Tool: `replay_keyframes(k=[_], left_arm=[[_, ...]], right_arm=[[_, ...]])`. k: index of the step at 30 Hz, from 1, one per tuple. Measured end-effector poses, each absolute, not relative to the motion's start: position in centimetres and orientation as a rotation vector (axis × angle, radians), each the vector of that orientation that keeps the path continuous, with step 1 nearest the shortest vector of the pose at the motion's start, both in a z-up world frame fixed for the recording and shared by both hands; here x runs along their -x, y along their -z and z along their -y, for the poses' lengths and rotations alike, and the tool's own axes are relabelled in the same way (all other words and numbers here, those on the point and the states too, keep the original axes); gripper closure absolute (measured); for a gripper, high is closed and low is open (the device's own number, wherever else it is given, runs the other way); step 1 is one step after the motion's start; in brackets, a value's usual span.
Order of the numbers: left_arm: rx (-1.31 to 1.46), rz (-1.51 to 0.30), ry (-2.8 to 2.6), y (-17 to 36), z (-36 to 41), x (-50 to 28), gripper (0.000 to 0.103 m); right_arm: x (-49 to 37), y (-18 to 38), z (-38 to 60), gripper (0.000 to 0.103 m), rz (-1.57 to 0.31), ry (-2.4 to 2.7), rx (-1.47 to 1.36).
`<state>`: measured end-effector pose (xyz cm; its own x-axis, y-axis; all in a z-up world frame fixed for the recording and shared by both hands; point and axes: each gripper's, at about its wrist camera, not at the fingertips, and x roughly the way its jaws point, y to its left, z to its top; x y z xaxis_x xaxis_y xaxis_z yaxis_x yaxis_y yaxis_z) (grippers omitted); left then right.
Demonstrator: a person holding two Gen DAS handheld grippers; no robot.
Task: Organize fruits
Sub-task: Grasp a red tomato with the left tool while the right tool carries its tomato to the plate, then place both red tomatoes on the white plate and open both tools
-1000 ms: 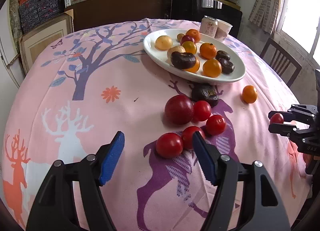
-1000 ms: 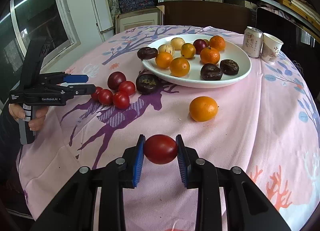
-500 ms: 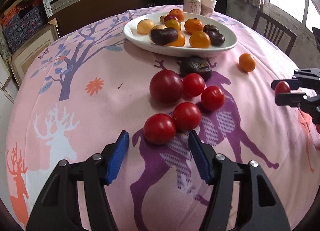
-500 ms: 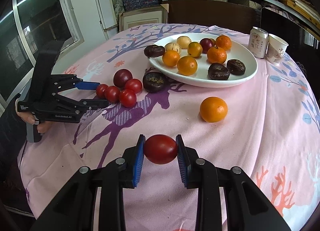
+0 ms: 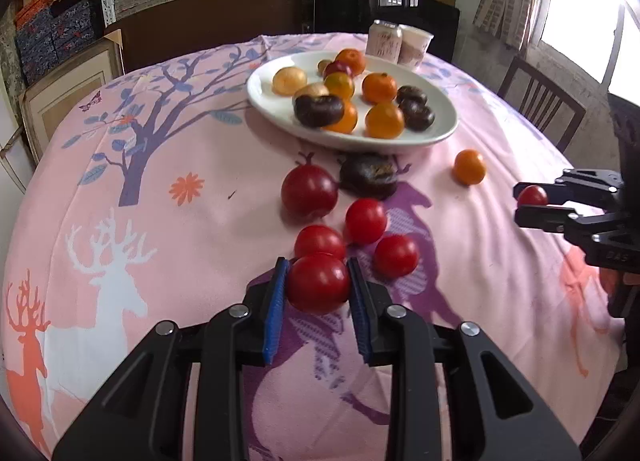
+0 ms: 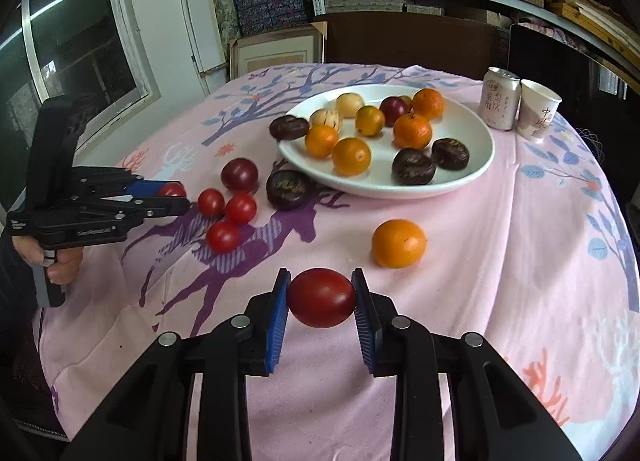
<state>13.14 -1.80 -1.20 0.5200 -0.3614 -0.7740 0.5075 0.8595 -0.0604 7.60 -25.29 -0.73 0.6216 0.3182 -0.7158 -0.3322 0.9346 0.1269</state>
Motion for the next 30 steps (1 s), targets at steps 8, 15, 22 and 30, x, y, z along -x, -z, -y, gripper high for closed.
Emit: replay_keyframes(k=[8,15,22,30], left_arm=[[-0.001,-0.773,0.468,-3.4,5.8,-14.8,0.074],[0.066,-0.852,0.422,-1.9,11.1,-19.3,0.074],[0.096,-0.886,0.368,-0.7,12.4,-22.0,0.074],[0.172,-0.854,0.369,-1.8,10.6,-21.9,0.033]], right_arm=[[-11.2,-2.0,27.6,0.072,-0.695,-0.293,-0.031],[-16.3,-0.6,28.1,0.072,-0.728,-0.252,-0.089],[-19.5,1.3,29.1,0.063,-0.774,-0.257,-0.244],[-18.7,1.6,30.8,0.044,-0.767,-0.230,-0.323]])
